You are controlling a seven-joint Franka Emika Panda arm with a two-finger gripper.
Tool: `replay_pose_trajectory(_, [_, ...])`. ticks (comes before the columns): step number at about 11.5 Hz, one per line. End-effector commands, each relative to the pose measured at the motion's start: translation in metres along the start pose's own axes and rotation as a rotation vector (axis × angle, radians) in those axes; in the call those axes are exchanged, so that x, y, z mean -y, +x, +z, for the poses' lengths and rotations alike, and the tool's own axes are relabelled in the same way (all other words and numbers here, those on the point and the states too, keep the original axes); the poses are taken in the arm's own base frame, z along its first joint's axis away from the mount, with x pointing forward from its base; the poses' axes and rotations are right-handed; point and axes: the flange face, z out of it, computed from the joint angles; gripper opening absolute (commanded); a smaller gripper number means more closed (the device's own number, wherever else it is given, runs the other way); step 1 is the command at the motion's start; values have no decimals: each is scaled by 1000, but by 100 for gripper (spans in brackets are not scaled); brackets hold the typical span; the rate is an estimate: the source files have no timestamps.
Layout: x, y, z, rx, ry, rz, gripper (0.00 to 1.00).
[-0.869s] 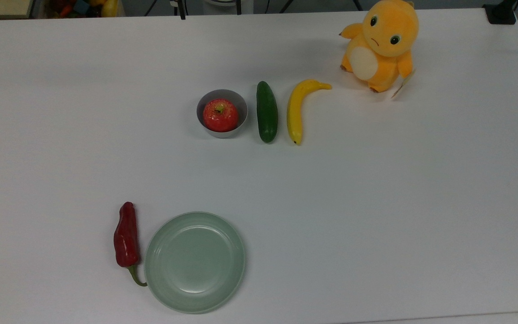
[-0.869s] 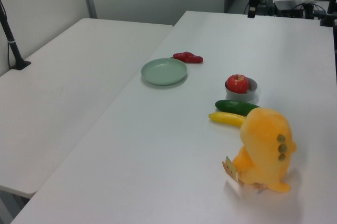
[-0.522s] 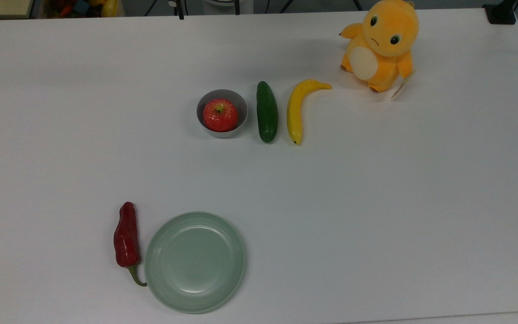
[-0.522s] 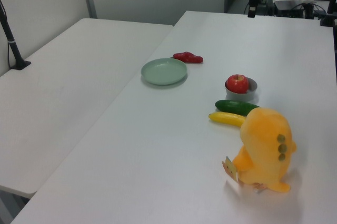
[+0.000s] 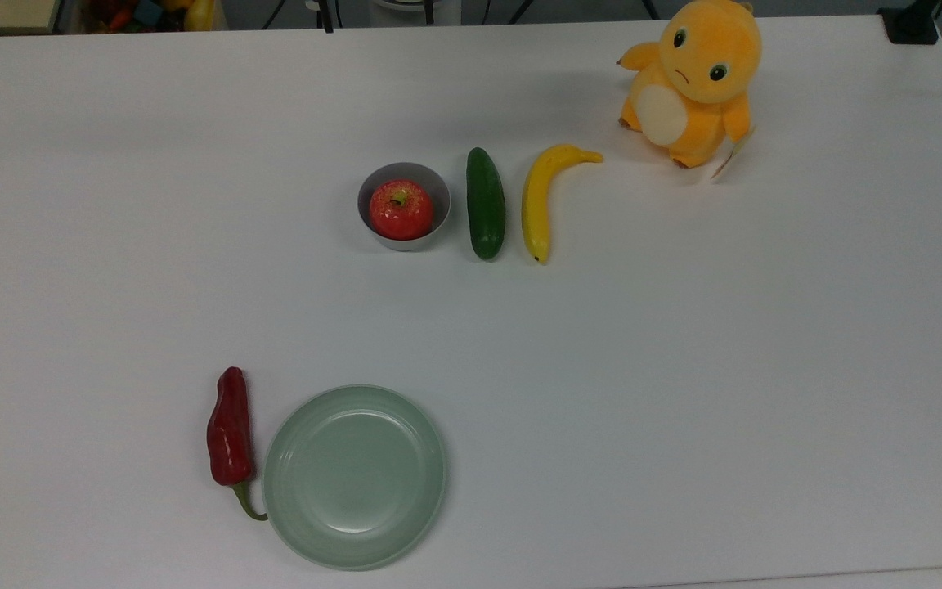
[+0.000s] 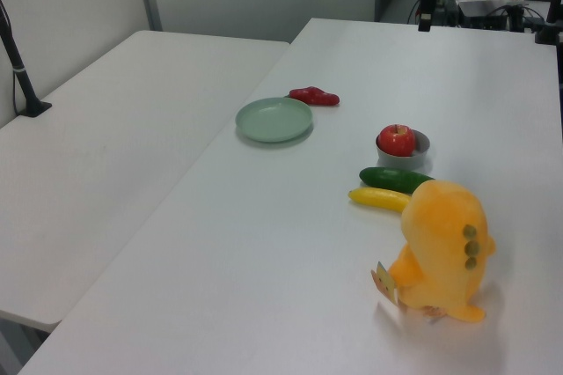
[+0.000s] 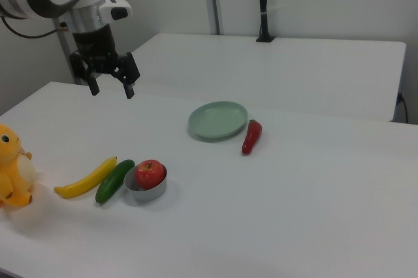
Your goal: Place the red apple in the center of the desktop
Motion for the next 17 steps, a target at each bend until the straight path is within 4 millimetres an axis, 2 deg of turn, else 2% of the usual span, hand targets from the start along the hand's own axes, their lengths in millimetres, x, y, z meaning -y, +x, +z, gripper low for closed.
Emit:
replay_pose_trajectory(1, [-2, -11, 12, 41, 26, -90, 100])
replay_pose_trajectory(5, [-7, -9, 70, 123, 35, -237, 100])
replay_pose_trajectory(9, [-10, 0, 135, 98, 23, -235, 100])
replay_pose_trajectory(13, [-17, 4, 180, 46, 6, -217, 100])
replay_pose_trajectory(17, [-12, 12, 220, 28, -4, -226, 100])
